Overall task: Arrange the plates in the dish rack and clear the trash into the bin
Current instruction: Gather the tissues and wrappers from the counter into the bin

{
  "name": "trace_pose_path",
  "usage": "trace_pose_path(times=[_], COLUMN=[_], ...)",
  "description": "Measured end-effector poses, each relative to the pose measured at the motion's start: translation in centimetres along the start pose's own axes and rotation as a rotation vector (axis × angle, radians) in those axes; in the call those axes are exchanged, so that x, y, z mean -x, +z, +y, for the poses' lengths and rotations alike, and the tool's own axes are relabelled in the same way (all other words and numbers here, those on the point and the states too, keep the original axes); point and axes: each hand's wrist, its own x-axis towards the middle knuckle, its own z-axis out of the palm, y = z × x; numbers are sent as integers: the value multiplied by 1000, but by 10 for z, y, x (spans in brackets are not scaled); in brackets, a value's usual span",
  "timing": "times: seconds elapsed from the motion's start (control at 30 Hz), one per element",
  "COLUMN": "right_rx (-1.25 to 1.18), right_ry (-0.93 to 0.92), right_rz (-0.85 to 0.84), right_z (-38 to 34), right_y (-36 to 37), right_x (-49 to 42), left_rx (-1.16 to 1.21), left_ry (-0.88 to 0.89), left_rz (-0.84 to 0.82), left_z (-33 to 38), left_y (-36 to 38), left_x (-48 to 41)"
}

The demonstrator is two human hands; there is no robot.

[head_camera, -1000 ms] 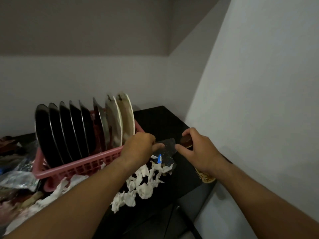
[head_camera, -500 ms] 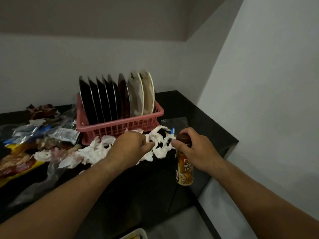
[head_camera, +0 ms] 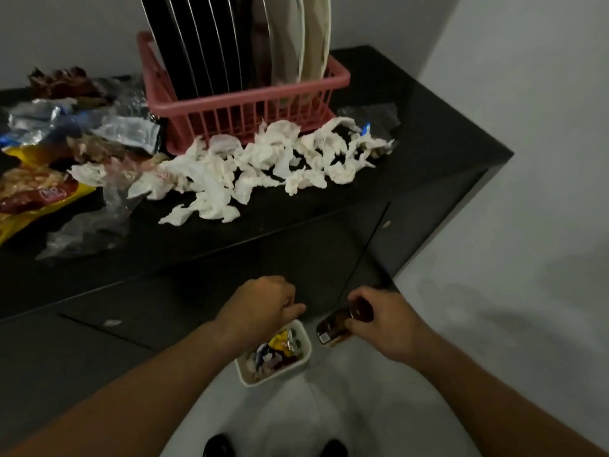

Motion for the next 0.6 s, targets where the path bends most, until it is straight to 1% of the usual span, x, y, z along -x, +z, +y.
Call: trace_pose_path(times=[0.13, 0.23, 0.3, 0.37, 0.47, 0.6], right_rx=[15, 28, 62, 106, 151, 73], right_ry=[23, 44, 32, 23, 1, 29], right_rz=[-16, -21, -16, -41, -122, -230], right_z=[29, 53, 72, 90, 112, 139], right_y=[85, 157, 204, 249, 315, 399], right_x=[-35, -69, -97, -126, -170, -217], left_rx=[-41, -89, -111, -116, -133, -121], left_ry=[-79, -136, -172, -215, -270, -321], left_rz=[-75, -164, -191, -190, -169, -124], left_z=[-59, -108, -140, -171, -213, -250], left_y=[88, 153, 193, 229, 274, 329], left_x=[5, 6, 5, 3, 4, 6])
